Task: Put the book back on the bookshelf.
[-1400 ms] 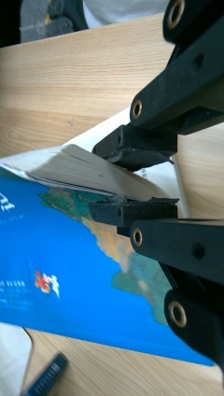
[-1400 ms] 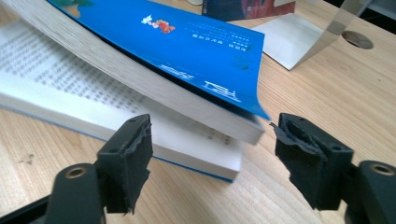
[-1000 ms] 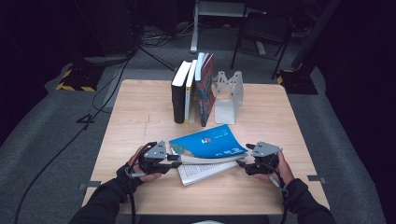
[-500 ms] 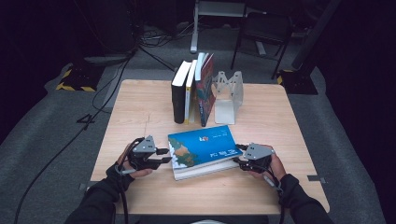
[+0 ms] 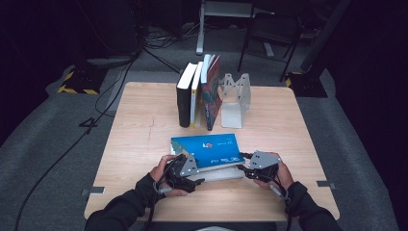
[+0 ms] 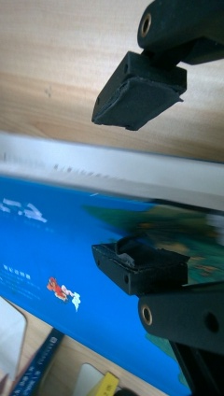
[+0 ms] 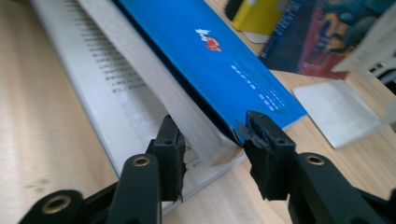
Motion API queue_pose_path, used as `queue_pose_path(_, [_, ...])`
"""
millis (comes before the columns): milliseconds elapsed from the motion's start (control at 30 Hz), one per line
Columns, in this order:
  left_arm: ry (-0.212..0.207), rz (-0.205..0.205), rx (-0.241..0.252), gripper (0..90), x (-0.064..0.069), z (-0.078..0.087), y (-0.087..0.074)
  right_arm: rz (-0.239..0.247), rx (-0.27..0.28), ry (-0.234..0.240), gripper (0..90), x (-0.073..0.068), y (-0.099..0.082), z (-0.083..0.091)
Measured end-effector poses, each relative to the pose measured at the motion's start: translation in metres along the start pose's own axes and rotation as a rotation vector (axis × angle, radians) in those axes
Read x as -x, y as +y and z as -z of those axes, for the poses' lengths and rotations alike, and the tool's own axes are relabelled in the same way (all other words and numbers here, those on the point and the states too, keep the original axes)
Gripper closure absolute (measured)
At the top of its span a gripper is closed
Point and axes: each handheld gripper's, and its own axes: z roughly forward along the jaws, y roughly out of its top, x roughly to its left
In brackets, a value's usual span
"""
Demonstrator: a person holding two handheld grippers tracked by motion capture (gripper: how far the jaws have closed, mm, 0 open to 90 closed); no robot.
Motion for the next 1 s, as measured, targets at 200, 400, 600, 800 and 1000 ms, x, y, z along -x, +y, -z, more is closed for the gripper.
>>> queue_pose_path(200, [0.055, -0.036, -0.049, 49.8, -0.008, 0.004, -0.017, 0.101, 0.012, 0.097, 69.8, -0.032, 0.019, 0.001])
queue_pose_path(400, [0.016, -0.070, -0.015, 63.1, -0.015, 0.013, -0.026, 0.032, 0.074, 0.198, 59.3, -0.028, 0.022, -0.006])
queue_pose_path(600, [-0.038, -0.024, 0.026, 65.4, -0.028, 0.018, -0.032, -0.049, 0.026, 0.202, 56.8, -0.001, 0.008, -0.030])
queue_pose_path(800, [-0.059, -0.037, 0.057, 65.6, -0.032, 0.015, -0.027, 0.034, 0.031, 0.120, 68.1, -0.011, 0.013, -0.021])
queue_pose_path(1000, [-0.093, -0.067, 0.071, 63.6, -0.030, -0.002, -0.008, 0.002, 0.034, 0.105, 68.5, -0.007, 0.001, 0.002])
